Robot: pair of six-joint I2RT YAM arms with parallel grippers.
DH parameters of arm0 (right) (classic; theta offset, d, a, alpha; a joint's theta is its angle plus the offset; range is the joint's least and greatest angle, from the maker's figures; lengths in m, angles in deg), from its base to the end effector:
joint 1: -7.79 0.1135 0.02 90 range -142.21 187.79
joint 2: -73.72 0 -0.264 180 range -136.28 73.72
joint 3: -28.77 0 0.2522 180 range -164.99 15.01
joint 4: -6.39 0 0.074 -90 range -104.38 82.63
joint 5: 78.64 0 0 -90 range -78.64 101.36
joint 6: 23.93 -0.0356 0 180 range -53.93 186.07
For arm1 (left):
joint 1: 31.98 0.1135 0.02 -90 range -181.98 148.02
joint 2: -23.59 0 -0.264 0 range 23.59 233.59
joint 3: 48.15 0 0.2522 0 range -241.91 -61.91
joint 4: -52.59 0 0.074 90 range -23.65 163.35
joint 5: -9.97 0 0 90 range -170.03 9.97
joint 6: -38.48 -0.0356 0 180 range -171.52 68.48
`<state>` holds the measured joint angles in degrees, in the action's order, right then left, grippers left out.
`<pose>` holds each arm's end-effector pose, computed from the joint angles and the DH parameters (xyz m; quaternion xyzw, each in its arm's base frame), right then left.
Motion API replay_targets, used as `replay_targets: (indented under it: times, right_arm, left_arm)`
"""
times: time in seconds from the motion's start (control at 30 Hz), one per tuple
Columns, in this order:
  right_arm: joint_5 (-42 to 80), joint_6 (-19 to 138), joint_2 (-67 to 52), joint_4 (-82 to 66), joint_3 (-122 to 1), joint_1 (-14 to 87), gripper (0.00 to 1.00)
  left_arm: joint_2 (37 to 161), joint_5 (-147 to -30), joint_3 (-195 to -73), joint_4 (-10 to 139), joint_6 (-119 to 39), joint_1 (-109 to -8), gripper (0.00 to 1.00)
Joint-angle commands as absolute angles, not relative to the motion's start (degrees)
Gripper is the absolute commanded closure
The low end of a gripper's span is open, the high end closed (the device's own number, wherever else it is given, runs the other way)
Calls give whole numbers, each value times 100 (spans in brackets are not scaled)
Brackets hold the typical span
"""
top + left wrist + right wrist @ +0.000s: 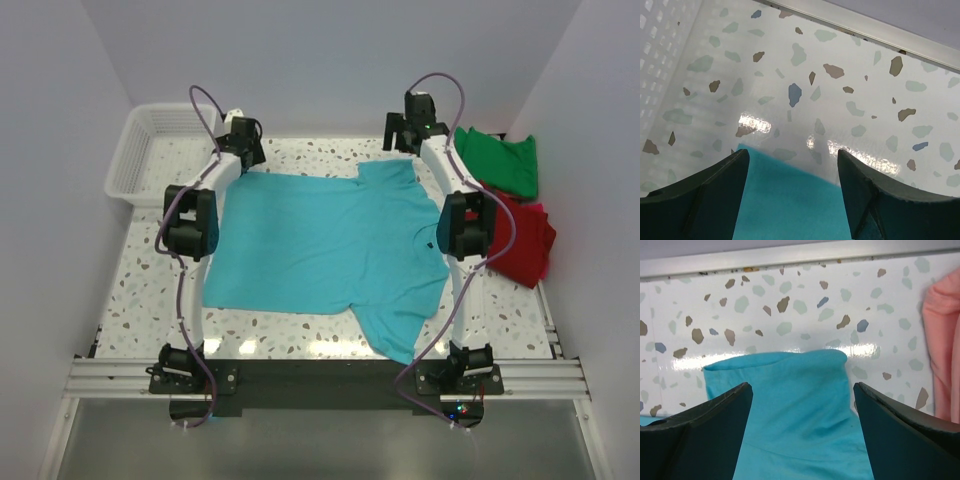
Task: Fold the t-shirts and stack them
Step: Flatten the tshirt out
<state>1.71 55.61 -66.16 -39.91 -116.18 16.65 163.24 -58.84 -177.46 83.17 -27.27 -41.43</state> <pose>0.5494 0.0796 0.2340 0.0474 0.9070 -0.0065 0.4184 0.5449 -0.0777 0.1689 -0.1909 0.8769 0.0417 0.4392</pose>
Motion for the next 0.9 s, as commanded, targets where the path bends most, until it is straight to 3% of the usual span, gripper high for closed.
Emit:
replay_targets:
  times: [0.0,0.87]
  right_arm:
    - [-120,5386,-6541,-3892,-11981,1631,15]
    - [-156,4348,-7359,-3444,-12148,1333,41]
  left_arm:
    - [15973,-5718,-17977,8182,-2832,-4138,23]
    - [15850,-6008,-17713,8314,-2691,-4164,23]
